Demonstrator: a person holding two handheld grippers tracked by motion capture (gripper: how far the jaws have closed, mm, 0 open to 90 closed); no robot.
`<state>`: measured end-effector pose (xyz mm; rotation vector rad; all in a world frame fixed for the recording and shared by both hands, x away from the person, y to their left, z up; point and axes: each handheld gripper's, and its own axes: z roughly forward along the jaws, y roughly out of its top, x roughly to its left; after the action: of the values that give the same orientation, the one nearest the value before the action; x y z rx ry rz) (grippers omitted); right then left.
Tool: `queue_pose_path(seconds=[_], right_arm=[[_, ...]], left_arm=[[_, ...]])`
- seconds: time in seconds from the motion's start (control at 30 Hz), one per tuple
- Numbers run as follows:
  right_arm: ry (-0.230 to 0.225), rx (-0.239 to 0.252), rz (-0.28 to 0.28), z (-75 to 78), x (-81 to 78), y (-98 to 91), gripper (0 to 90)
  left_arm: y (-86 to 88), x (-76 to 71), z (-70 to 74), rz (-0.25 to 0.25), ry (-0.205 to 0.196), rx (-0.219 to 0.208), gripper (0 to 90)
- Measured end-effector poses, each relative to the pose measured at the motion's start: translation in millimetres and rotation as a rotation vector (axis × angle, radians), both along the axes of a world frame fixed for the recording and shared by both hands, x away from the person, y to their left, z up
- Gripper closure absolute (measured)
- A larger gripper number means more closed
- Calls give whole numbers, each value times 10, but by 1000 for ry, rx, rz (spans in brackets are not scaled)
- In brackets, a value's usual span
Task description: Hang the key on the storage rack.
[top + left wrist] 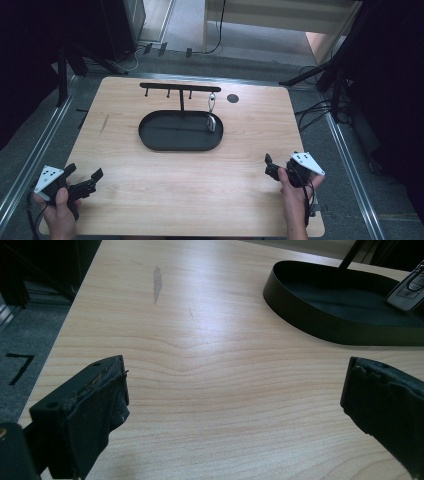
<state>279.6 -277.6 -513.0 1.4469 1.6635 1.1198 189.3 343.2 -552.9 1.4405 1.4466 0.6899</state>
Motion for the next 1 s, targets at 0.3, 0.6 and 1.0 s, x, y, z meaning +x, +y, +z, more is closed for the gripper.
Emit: queue_pose_path(seconds=[0.3,0.6,1.0], right_arm=[[21,4,-43,-132,-152,-278,0],[20,9,-78,-229,-330,-534,0],[-3,36,-126,-306,-577,-776,0]], left_arm=[[-5,0,1,2,0,4,0],[-6,1,1,1,0,7,0],[-9,0,1,0,0,8,0]])
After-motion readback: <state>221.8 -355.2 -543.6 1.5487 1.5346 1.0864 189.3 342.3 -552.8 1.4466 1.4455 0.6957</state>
